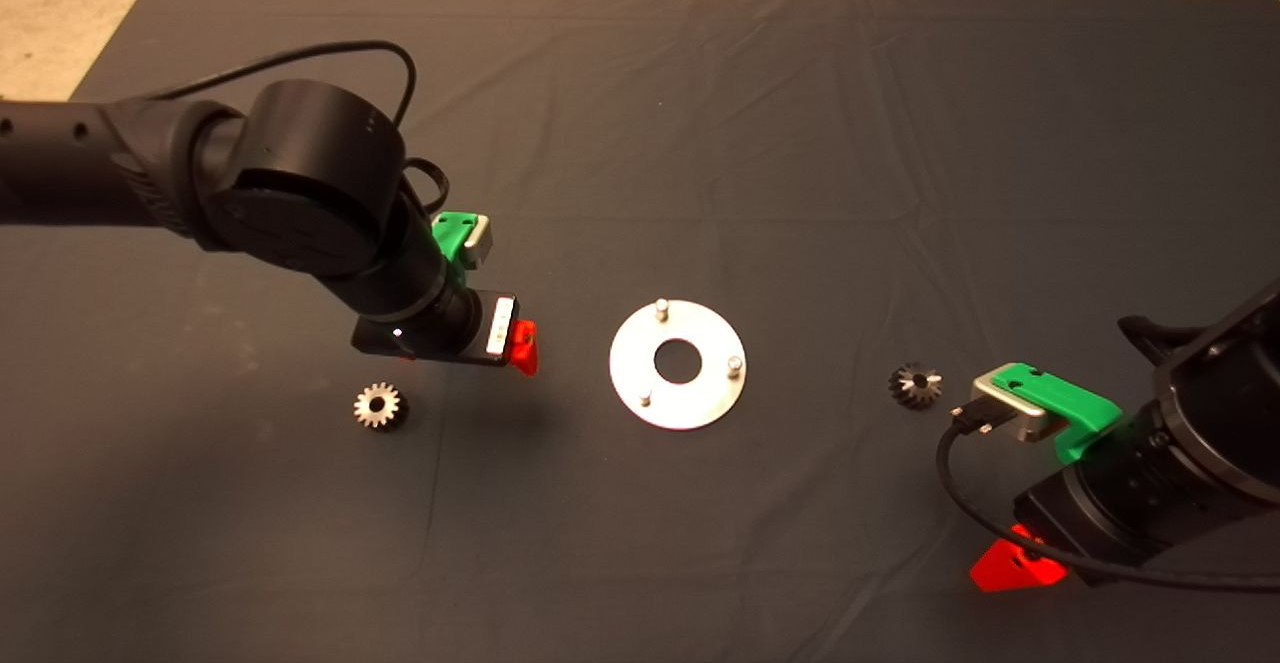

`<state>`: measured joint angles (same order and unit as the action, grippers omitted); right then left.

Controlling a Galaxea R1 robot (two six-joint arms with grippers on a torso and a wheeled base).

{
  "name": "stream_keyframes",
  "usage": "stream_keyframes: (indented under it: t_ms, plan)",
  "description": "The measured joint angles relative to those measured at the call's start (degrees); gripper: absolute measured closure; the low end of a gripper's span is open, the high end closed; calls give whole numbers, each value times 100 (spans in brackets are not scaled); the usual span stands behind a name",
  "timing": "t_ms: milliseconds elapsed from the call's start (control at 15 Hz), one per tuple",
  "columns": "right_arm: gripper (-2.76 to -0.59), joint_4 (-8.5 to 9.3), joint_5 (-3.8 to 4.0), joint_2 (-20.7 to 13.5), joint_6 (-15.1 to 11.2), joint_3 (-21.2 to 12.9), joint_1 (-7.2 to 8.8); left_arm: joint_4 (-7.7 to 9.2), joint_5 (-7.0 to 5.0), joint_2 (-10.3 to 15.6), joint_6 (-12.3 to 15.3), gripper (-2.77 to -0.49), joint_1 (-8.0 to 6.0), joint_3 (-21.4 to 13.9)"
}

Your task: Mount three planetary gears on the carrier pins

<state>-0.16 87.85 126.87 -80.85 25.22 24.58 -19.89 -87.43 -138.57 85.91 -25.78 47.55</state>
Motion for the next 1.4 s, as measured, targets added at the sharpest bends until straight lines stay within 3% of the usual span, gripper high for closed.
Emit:
stream_keyframes:
  t_ms: [200, 467, 933, 1200, 1400]
  plan:
    - [-275, 0, 3, 1, 0, 0, 0, -136, 2, 21, -215, -276, 73, 215]
    - [-275, 0, -2, 28, 0, 0, 0, -162, 4, 34, -654, -276, 198, 702]
    - [-275, 0, 2, 30, 0, 0, 0, -186, 9, 51, -1339, -276, 278, 1355]
    - [-275, 0, 0, 30, 0, 0, 0, -199, 4, 67, -1494, -276, 335, 1529]
    - [-275, 1, 2, 28, 0, 0, 0, -199, 17, 70, -1555, -276, 472, 1559]
